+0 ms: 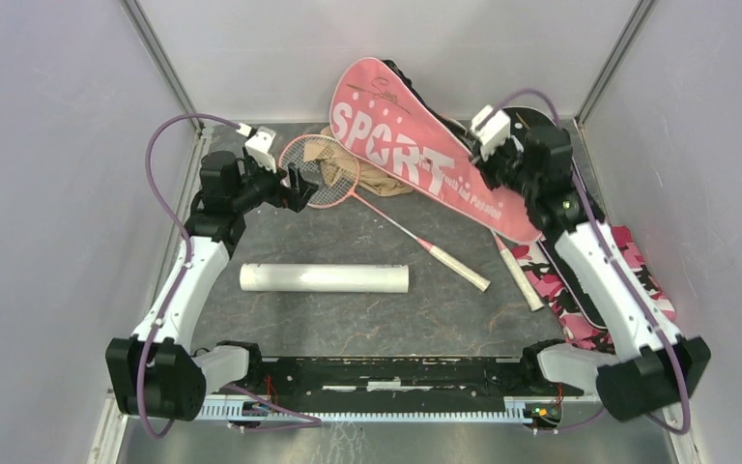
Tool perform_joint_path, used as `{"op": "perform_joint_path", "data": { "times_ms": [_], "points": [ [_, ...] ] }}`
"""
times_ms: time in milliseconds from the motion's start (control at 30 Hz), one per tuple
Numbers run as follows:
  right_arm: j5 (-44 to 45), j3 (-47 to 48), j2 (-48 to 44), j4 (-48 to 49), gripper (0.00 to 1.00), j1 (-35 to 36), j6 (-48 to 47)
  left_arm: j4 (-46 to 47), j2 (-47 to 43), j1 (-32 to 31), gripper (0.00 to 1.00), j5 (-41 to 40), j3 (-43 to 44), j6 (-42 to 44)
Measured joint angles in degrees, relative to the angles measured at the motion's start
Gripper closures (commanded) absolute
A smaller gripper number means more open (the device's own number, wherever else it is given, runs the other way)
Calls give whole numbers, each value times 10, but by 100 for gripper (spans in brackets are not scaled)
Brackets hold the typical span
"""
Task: Pack up the badminton gear
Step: Open the racket bag at the center of the board.
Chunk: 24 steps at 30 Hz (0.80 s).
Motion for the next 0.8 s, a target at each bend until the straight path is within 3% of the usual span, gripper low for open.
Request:
{"op": "perform_joint_path", "data": {
  "times_ms": [300,533,800],
  "points": [
    [128,-266,-137,72,100,106,-122,40,86,-49,9,11,20,-155],
    [189,-287,-150,89,100,174,-170,50,153,-134,9,-27,59,-241],
    [262,-287,-148,105,100,292,-241,37,268,-200,10,-67,192,-331]
  ]
}}
